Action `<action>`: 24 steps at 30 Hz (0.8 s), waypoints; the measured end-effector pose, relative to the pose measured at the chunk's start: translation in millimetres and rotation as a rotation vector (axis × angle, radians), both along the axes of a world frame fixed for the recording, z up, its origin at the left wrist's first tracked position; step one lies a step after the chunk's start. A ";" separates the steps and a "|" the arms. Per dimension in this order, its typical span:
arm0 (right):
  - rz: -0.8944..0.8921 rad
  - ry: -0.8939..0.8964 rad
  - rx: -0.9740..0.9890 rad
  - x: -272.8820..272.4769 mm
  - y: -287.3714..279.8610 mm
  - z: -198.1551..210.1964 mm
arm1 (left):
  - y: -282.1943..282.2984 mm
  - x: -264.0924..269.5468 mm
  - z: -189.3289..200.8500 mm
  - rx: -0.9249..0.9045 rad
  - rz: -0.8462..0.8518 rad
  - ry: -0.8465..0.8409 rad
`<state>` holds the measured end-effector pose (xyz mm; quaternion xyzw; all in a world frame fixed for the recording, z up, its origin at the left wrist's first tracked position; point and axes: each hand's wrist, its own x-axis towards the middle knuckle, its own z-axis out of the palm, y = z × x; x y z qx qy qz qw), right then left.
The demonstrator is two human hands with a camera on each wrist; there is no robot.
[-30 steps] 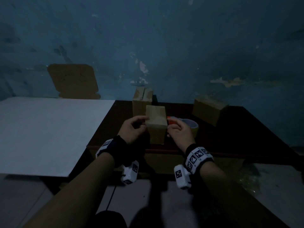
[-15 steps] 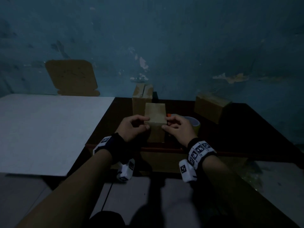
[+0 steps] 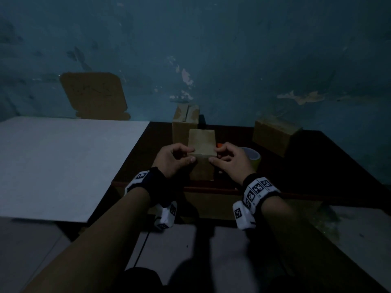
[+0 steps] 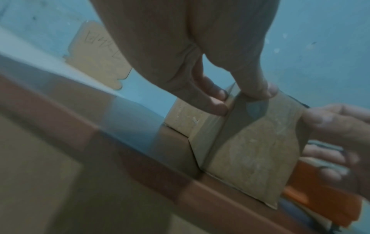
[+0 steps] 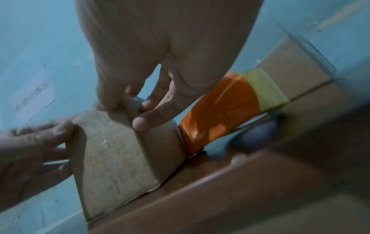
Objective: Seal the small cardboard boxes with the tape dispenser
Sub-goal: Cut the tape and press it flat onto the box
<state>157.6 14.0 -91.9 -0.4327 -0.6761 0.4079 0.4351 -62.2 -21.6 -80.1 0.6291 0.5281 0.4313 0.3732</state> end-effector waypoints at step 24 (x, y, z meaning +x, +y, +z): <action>0.007 -0.117 0.108 2.2 5.8 0.3 | 10.0 -4.8 -6.4 0.086 -0.004 0.157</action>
